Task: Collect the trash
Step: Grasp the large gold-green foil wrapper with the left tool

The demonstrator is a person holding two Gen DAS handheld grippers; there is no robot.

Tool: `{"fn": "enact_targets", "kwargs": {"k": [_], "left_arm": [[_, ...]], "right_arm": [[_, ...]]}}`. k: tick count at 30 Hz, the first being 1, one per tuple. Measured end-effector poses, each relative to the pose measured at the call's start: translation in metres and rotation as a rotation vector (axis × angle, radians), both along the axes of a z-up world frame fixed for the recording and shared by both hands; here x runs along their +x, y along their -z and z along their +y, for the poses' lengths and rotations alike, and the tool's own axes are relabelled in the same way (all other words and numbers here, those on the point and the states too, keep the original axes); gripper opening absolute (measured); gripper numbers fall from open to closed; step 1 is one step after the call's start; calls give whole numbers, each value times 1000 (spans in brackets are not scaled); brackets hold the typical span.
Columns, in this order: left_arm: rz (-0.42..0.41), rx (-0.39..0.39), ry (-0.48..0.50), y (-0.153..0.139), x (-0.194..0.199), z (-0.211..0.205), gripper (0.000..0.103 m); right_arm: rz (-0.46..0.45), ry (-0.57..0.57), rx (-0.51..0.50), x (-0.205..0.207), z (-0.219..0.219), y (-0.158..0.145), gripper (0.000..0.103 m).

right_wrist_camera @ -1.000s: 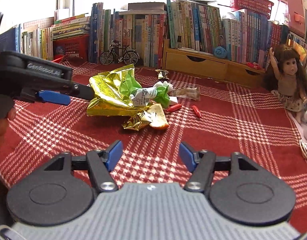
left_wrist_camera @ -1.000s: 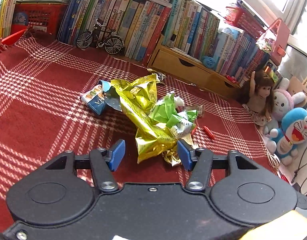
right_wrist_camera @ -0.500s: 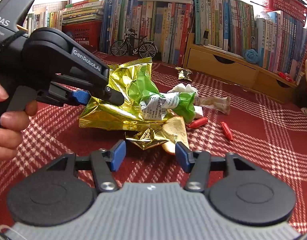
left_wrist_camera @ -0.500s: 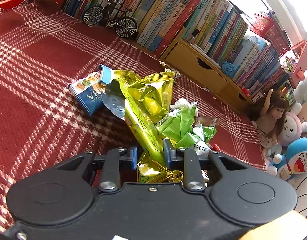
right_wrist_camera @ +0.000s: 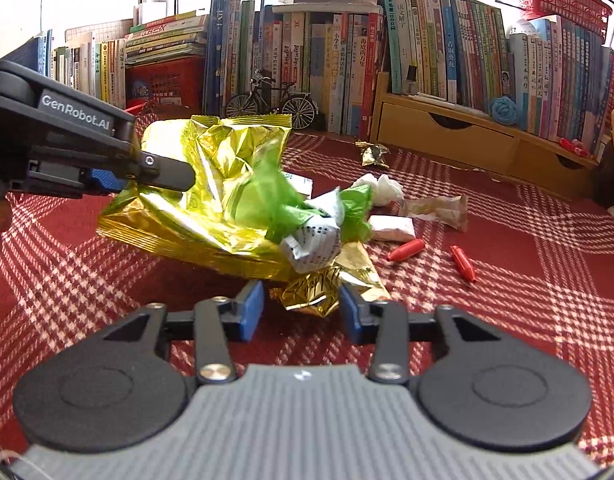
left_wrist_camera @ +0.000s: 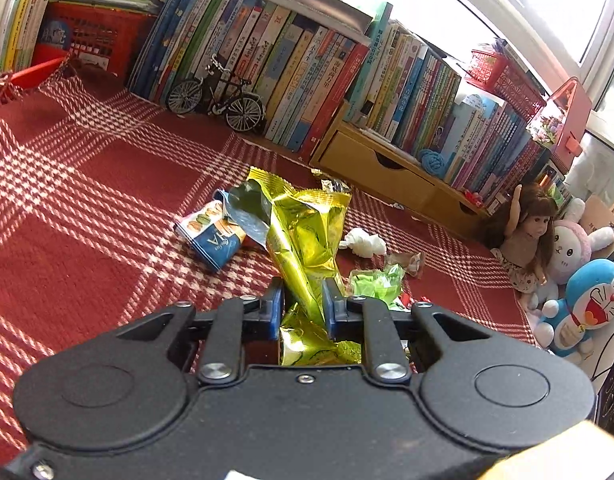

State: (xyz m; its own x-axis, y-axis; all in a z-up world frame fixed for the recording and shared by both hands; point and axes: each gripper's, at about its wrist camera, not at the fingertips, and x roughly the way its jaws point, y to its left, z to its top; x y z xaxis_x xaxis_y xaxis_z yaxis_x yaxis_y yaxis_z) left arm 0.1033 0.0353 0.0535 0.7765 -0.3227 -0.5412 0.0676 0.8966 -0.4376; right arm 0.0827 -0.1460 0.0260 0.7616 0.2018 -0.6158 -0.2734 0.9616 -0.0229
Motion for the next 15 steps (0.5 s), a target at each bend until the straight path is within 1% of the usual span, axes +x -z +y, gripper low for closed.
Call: {"fn": "enact_targets", "kwargs": {"k": [4, 8, 11, 13, 14, 15], "left_arm": [[-19, 22, 2, -5, -7, 6, 18], [-5, 27, 6, -2, -10, 12, 18], [24, 29, 29, 5, -8, 12, 18], [49, 26, 34, 10, -6, 11, 21], [62, 25, 35, 14, -5, 10, 22], [70, 25, 32, 16, -4, 8, 25]], "right_arm": [[11, 34, 1, 8, -1, 1, 69], [31, 64, -17, 20, 2, 7, 69], [37, 67, -29, 22, 4, 9, 69], [39, 57, -28, 21, 4, 10, 52], [38, 56, -33, 21, 5, 10, 50], [38, 54, -37, 20, 5, 9, 50]]}}
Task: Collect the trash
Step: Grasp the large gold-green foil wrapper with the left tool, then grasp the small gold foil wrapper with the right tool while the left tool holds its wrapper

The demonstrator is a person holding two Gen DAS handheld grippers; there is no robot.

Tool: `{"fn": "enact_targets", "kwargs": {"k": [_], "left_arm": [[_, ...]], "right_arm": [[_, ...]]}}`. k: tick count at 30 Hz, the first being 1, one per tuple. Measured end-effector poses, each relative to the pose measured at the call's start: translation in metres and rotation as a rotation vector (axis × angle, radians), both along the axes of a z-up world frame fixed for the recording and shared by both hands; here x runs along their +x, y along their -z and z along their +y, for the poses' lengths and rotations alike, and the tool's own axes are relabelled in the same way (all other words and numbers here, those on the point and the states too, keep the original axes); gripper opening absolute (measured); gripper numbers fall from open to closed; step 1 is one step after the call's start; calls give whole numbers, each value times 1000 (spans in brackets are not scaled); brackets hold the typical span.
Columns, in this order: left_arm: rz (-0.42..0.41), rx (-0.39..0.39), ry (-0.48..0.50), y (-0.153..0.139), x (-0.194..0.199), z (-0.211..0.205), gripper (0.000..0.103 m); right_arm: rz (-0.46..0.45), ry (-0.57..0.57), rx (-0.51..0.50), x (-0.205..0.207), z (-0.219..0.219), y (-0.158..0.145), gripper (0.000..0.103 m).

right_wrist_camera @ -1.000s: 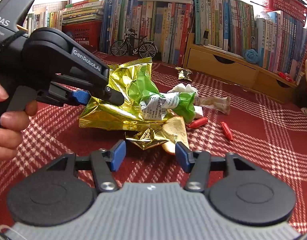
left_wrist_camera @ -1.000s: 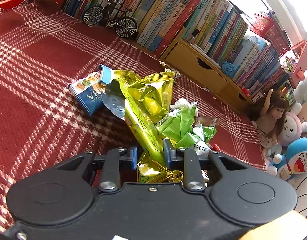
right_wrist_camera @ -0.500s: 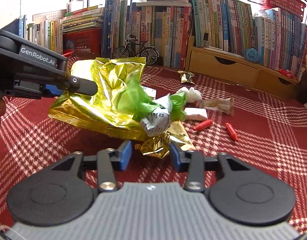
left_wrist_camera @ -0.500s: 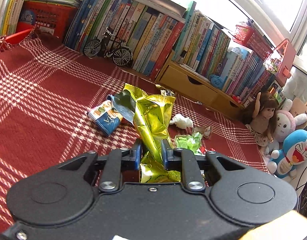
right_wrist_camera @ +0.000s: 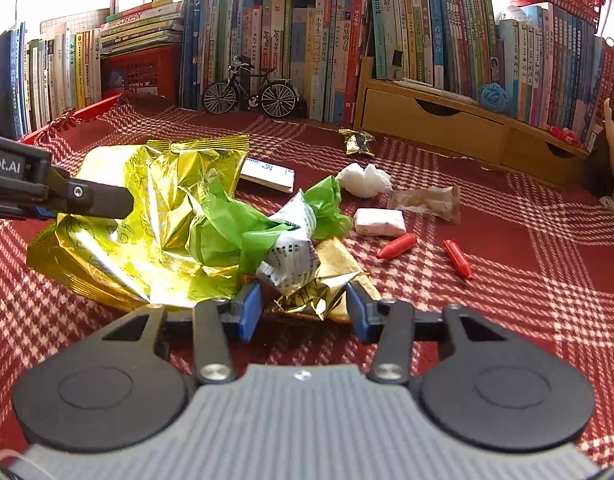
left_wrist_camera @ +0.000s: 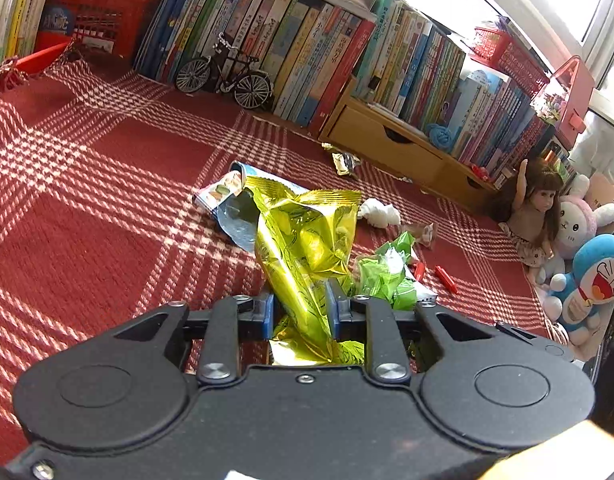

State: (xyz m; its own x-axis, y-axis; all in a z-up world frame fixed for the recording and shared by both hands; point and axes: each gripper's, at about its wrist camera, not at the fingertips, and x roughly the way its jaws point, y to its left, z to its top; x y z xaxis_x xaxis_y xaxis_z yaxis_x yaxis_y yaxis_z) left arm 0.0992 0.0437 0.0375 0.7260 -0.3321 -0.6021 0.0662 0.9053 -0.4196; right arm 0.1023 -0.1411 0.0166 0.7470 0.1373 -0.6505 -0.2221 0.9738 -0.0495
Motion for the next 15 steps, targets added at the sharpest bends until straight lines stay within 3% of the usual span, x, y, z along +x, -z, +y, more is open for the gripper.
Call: {"fn": "enact_targets", "kwargs": {"k": [3, 6, 7, 8, 11, 15], "left_arm": [[23, 4, 10, 8, 2, -6, 38], [28, 23, 21, 13, 1, -14, 39], [24, 36, 15, 13, 0, -16, 32], [10, 51, 8, 13, -3, -17, 17], [-72, 63, 21, 6, -17, -20, 15], [-123, 100, 47, -7, -32, -26, 15]], "right_arm": [[1, 0, 4, -2, -1, 0, 47], [5, 9, 1, -5, -3, 0, 39], [4, 11, 2, -6, -4, 0, 37], [3, 12, 5, -7, -5, -1, 36], [15, 6, 21, -11, -8, -3, 21], [19, -15, 13, -22, -7, -4, 20]]}}
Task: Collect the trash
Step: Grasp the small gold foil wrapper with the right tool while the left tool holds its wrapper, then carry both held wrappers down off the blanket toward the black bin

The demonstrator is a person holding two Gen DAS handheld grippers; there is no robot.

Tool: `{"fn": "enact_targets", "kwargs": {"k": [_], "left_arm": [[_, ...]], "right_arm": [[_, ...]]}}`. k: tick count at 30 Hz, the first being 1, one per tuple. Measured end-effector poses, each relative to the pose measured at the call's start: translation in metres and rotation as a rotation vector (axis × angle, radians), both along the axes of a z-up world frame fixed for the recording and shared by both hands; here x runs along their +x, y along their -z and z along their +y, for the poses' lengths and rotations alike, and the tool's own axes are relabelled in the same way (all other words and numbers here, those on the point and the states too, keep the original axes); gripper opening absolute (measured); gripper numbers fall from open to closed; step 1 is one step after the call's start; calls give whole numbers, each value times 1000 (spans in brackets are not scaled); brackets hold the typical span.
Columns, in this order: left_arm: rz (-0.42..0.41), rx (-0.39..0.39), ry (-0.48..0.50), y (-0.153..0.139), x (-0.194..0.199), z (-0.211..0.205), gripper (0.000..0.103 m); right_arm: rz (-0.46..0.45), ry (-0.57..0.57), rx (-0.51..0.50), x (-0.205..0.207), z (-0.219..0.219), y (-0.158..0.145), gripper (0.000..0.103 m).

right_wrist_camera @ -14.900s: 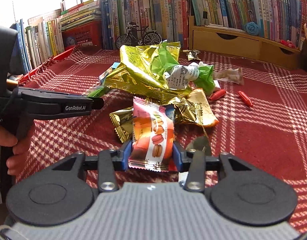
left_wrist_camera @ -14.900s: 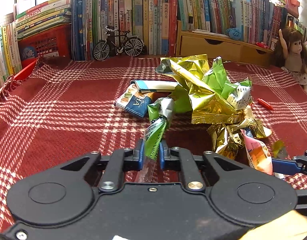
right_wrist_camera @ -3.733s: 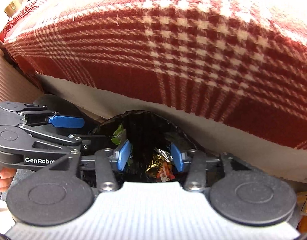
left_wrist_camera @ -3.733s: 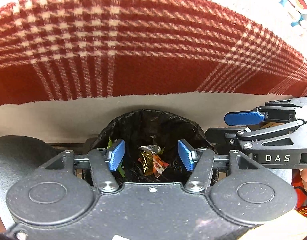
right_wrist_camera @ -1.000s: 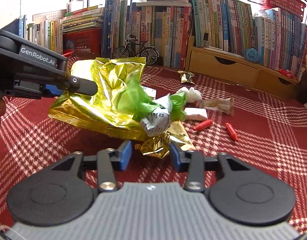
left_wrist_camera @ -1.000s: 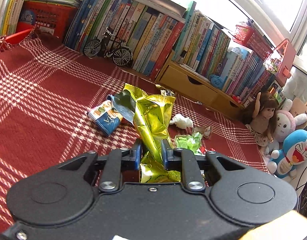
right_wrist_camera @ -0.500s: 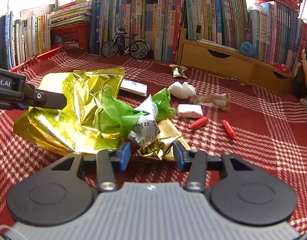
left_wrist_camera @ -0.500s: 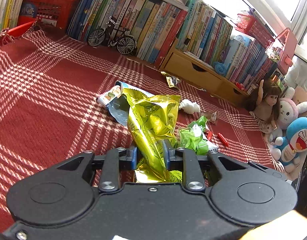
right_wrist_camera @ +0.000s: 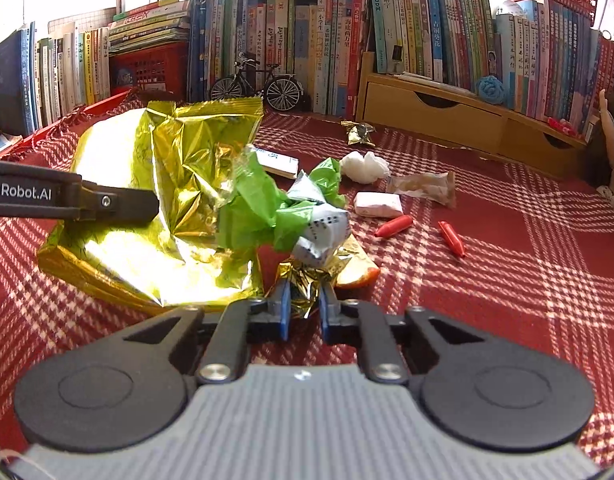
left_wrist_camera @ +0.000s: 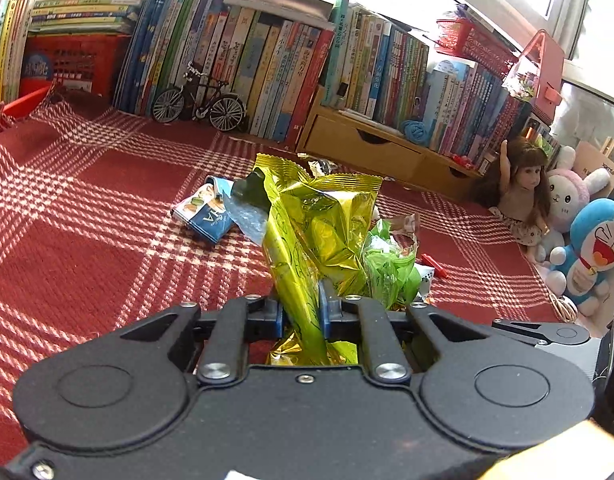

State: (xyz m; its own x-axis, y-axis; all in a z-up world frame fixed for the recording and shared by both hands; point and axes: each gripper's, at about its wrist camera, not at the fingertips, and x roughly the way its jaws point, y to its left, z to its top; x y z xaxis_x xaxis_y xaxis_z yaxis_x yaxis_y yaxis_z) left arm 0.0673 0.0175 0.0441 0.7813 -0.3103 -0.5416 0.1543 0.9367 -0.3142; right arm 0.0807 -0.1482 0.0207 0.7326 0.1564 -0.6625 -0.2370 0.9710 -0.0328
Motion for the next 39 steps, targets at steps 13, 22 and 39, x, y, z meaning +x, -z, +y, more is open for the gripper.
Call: {"fn": "enact_targets", "kwargs": {"k": [13, 22, 39], "left_arm": [[-79, 29, -76, -30, -36, 25, 15], [-104, 67, -86, -33, -44, 29, 15], [-119, 65, -35, -45, -92, 26, 15]], "right_arm": [[41, 48, 75, 2, -3, -5, 63], [88, 84, 29, 19, 12, 4, 39], [14, 33, 66, -50, -2, -34, 37]]}}
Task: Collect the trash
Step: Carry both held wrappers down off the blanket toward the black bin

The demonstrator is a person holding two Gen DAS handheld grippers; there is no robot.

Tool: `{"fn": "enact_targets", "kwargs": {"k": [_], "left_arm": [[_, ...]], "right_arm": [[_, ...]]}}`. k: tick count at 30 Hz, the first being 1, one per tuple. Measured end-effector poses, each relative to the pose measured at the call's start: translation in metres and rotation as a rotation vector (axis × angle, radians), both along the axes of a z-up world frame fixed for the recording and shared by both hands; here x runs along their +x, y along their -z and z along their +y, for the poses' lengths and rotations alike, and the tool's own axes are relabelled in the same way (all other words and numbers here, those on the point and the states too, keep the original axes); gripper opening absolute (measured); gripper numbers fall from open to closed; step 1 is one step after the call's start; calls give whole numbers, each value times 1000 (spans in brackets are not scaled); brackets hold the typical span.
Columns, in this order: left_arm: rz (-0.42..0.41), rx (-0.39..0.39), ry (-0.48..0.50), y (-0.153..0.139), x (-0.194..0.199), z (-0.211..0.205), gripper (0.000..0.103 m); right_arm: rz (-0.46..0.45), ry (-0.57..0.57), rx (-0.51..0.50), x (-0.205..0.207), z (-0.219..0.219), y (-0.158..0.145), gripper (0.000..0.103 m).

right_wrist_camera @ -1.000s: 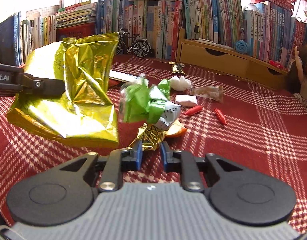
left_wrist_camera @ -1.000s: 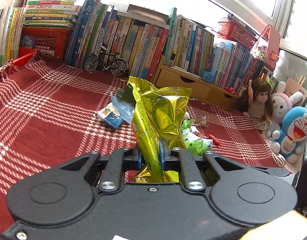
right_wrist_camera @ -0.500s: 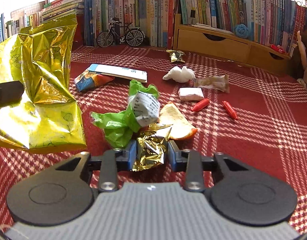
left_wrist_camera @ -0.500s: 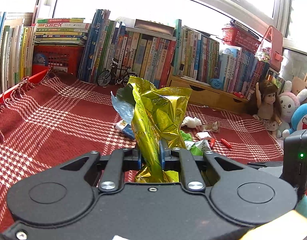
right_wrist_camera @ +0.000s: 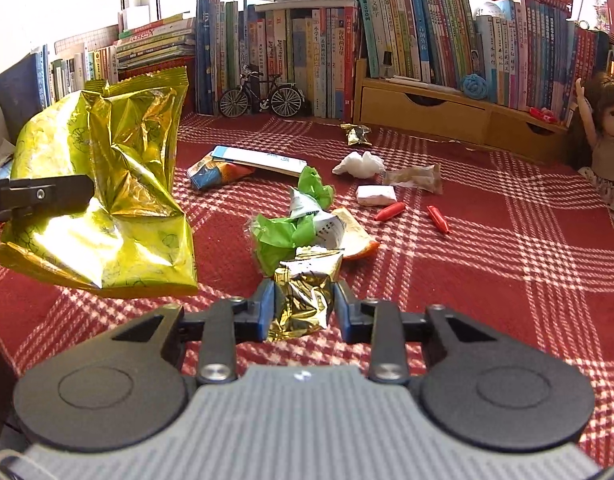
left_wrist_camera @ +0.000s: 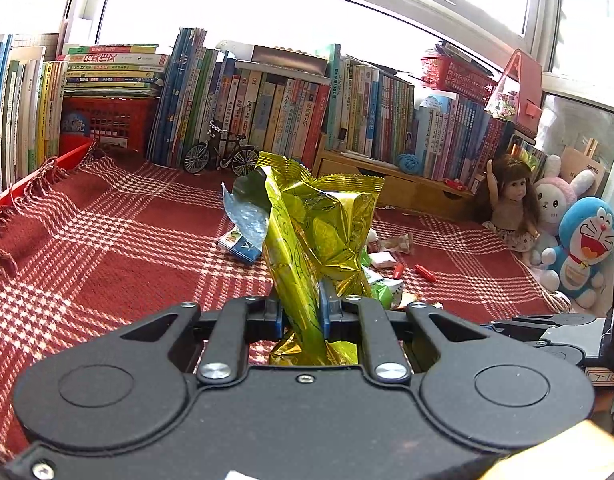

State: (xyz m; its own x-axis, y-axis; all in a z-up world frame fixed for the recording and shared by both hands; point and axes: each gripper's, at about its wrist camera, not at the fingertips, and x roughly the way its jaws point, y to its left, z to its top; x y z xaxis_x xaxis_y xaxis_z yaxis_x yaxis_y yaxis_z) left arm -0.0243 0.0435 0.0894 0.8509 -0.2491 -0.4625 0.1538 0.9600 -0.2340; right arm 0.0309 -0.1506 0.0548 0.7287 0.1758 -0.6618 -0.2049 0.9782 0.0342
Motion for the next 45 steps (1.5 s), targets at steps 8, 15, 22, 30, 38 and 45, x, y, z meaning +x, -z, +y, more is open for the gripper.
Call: {"fn": "enact_targets", "kwargs": {"k": [8, 15, 22, 30, 38, 45], "left_arm": [[14, -6, 34, -1, -45, -1, 15], [10, 12, 77, -2, -94, 0, 15], [34, 11, 100, 7, -139, 6, 15], [116, 23, 110, 35, -183, 11, 15], [269, 36, 124, 74, -197, 12, 15], [461, 80, 143, 120, -183, 2, 15]], "right_arm": [[-20, -23, 54, -48, -4, -12, 37], [-25, -31, 95, -94, -11, -14, 37], [-21, -46, 106, -134, -10, -10, 37], [28, -73, 114, -171, -3, 7, 37], [116, -90, 92, -195, 4, 38, 37], [265, -111, 72, -194, 12, 79, 38]]}}
